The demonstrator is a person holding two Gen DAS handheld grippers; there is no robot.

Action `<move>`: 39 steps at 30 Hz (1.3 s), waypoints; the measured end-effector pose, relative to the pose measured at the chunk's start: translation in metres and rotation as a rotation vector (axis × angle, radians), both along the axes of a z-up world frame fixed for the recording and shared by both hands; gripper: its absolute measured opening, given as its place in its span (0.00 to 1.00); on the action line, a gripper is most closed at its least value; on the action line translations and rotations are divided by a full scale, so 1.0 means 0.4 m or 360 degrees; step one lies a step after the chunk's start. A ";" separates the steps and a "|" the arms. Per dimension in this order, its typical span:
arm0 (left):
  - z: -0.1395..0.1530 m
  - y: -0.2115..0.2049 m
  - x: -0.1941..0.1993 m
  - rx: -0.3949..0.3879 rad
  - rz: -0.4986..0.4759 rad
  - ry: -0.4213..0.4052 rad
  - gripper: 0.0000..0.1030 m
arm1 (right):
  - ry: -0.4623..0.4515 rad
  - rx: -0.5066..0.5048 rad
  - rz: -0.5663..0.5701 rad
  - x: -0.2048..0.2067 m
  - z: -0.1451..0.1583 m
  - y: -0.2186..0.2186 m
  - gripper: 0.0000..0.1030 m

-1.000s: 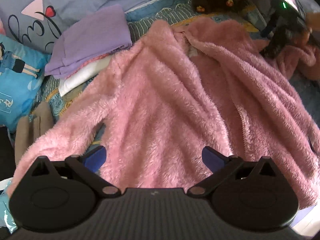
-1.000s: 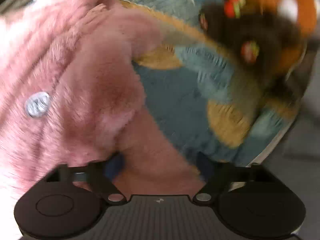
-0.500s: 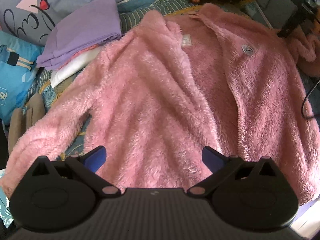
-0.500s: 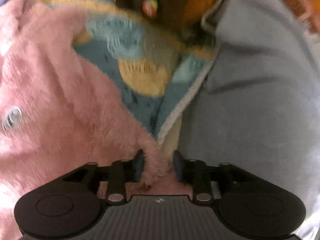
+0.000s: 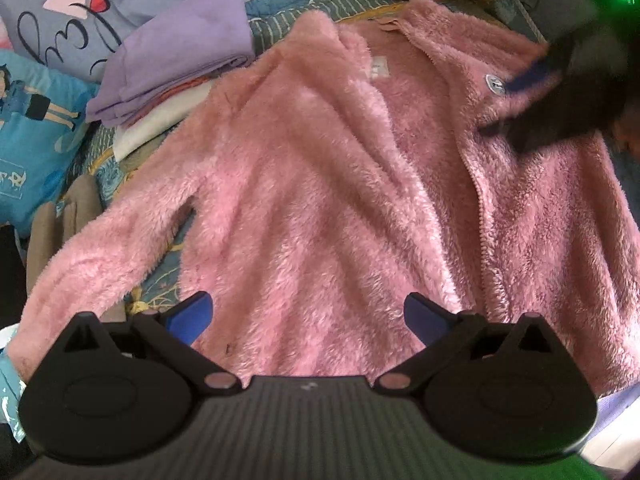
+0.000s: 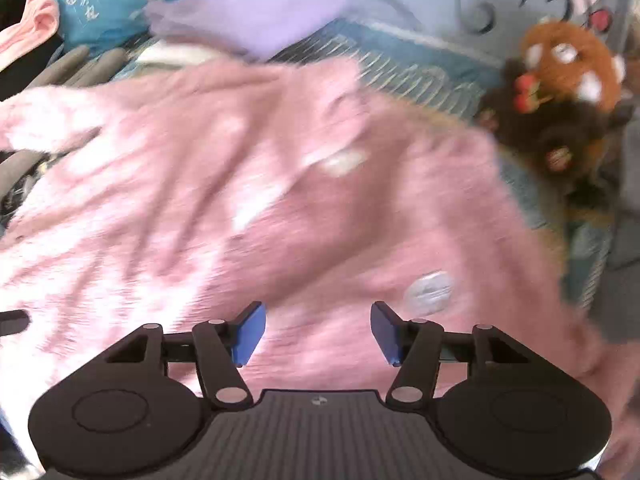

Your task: Fold clothes

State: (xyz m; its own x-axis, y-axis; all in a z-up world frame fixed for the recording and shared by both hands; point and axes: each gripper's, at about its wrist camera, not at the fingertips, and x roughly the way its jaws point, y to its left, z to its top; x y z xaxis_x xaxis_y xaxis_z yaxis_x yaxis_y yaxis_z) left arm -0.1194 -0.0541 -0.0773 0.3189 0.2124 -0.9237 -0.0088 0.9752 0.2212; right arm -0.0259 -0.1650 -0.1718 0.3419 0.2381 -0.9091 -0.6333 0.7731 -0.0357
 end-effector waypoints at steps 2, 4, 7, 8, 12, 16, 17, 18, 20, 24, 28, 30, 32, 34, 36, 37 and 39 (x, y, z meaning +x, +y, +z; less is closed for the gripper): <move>-0.003 0.014 -0.007 -0.0005 0.0026 -0.0001 1.00 | 0.0036 -0.0032 -0.0094 -0.023 -0.023 0.020 0.55; -0.006 0.031 -0.018 -0.0013 0.0057 -0.0001 1.00 | 0.0063 -0.0058 -0.0211 -0.041 -0.038 0.028 0.55; -0.008 0.048 -0.034 -0.0014 0.0084 0.0002 1.00 | 0.0034 -0.0109 -0.0289 -0.058 -0.055 0.030 0.50; -0.009 0.051 -0.038 -0.0013 0.0092 0.0003 1.00 | 0.0021 -0.0118 -0.0313 -0.063 -0.057 0.027 0.41; -0.006 0.065 -0.055 -0.0024 0.0109 0.0000 1.00 | 0.0030 -0.0070 -0.0394 -0.063 -0.052 0.001 0.07; -0.007 0.077 -0.061 -0.0034 0.0125 0.0000 1.00 | 0.0075 0.0159 -0.0349 -0.067 -0.011 -0.020 0.07; -0.006 0.079 -0.063 -0.0037 0.0130 -0.0003 1.00 | 0.0104 0.0226 -0.0280 -0.070 0.000 -0.015 0.07; -0.004 0.081 -0.065 -0.0044 0.0134 -0.0011 1.00 | 0.0136 0.0287 -0.0203 -0.078 0.012 -0.008 0.07; -0.002 0.081 -0.071 -0.0055 0.0136 -0.0015 1.00 | 0.0182 0.0289 -0.0086 -0.083 0.010 0.016 0.07; -0.009 0.074 -0.078 -0.0049 0.0121 0.0007 1.00 | 0.0319 0.0099 -0.0182 -0.056 -0.062 0.047 0.10; -0.004 0.069 -0.088 -0.0035 0.0100 0.0002 1.00 | 0.0362 0.0118 -0.0173 -0.042 -0.041 0.063 0.26; -0.003 0.071 -0.092 -0.0033 0.0102 0.0002 1.00 | 0.0265 0.0162 -0.0156 -0.040 0.013 0.058 0.30; -0.003 0.075 -0.093 -0.0029 0.0113 0.0005 1.00 | 0.0149 0.0244 -0.0201 -0.016 0.062 0.040 0.44; 0.001 0.081 -0.094 -0.0039 0.0134 -0.0004 1.00 | 0.0040 0.0297 -0.0229 0.037 0.083 0.032 0.47; 0.004 0.084 -0.093 -0.0039 0.0145 -0.0009 1.00 | -0.0062 0.0303 -0.0228 0.092 0.078 0.033 0.47; 0.006 0.085 -0.092 -0.0033 0.0146 -0.0014 1.00 | -0.0110 0.0300 -0.0224 0.123 0.066 0.036 0.47; 0.011 0.083 -0.093 -0.0022 0.0148 -0.0023 1.00 | -0.0149 0.0318 -0.0225 0.191 0.038 0.045 0.39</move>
State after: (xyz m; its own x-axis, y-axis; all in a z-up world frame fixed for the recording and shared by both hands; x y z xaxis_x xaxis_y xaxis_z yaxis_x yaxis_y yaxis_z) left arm -0.1565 -0.0208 -0.0729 0.3114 0.2290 -0.9223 -0.1026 0.9730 0.2069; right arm 0.0506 -0.1472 -0.1567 0.4653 0.3535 -0.8115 -0.5194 0.8514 0.0731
